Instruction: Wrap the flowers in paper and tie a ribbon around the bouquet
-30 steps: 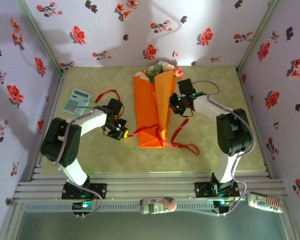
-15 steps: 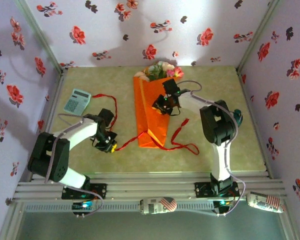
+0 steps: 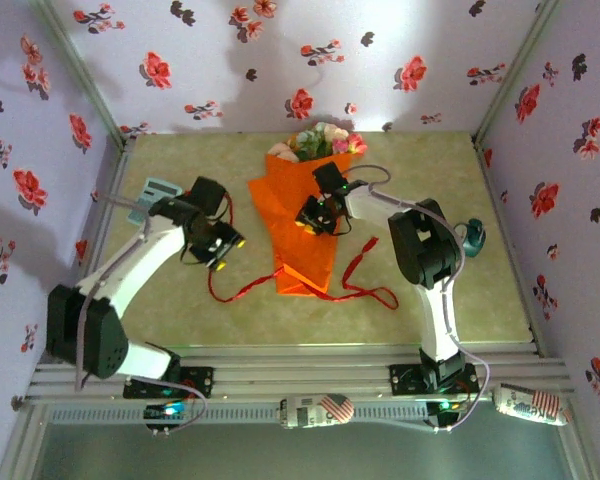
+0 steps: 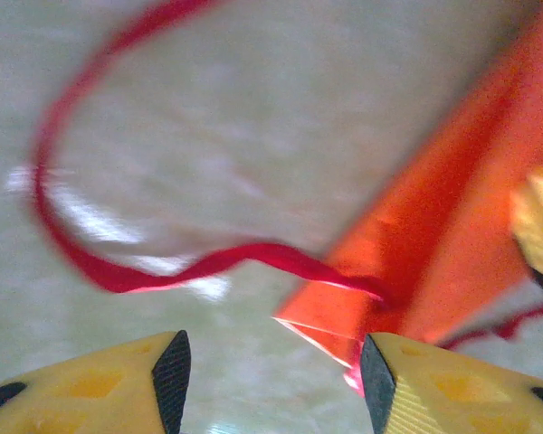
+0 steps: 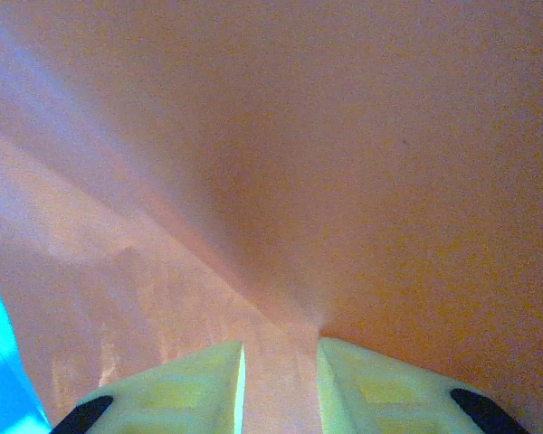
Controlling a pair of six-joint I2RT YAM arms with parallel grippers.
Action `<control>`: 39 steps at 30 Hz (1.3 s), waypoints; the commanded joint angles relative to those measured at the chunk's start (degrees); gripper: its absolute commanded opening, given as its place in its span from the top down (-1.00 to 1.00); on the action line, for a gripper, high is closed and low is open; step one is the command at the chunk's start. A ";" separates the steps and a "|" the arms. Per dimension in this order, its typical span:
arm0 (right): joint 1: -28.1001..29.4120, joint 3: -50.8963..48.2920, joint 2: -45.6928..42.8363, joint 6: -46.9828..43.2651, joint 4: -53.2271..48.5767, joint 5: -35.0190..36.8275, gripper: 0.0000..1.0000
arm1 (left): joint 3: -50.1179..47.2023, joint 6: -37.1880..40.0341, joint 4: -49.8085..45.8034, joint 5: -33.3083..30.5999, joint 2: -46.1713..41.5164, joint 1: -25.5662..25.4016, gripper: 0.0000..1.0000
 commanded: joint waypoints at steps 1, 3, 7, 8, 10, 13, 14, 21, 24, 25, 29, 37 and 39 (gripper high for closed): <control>0.36 1.03 1.16 1.01 -1.74 0.02 0.44 | 7.77 7.10 5.71 11.06 11.66 -3.01 -0.11; 0.32 0.85 1.21 1.09 -1.65 -0.29 0.44 | 14.59 11.02 3.84 11.26 18.54 -4.92 -0.16; 0.29 0.49 1.01 1.00 -1.38 -0.99 0.43 | 21.03 17.80 0.97 7.52 27.59 -5.53 -0.19; 0.28 0.31 0.84 0.92 -1.30 -1.21 0.43 | 22.06 19.08 -0.04 7.27 29.86 -5.31 -0.17; 0.15 -0.02 0.36 0.73 -1.42 -1.58 0.42 | 22.37 20.59 0.23 7.18 32.51 -5.01 -0.07; -0.27 -1.50 -2.20 0.31 -2.24 -1.80 0.32 | 22.03 22.06 2.76 5.66 34.83 -4.91 0.06; -0.41 -2.51 -3.86 0.31 -2.79 -1.75 0.27 | 22.04 22.51 3.83 5.03 35.77 -4.85 0.12; -0.78 -19.59 -21.91 6.42 -14.75 2.66 0.19 | 21.85 21.87 8.68 4.76 40.47 -3.86 0.58; -0.13 -30.37 -30.13 14.87 -16.45 2.51 0.23 | 21.56 21.83 8.79 4.46 40.69 -3.86 0.59; 0.28 -33.70 -32.66 18.25 -15.43 2.20 0.24 | 21.23 21.79 9.02 4.31 40.51 -3.78 0.60; 3.10 -45.44 -40.10 34.08 -7.16 0.52 0.28 | 20.37 21.72 9.73 4.20 40.29 -3.70 0.60; 7.20 -49.46 -37.17 48.55 4.55 4.62 0.26 | 20.44 21.31 10.79 5.12 40.64 -3.69 0.60; 7.31 -49.03 -35.23 50.43 7.05 5.70 0.26 | 20.34 21.10 11.00 5.29 40.64 -3.60 0.62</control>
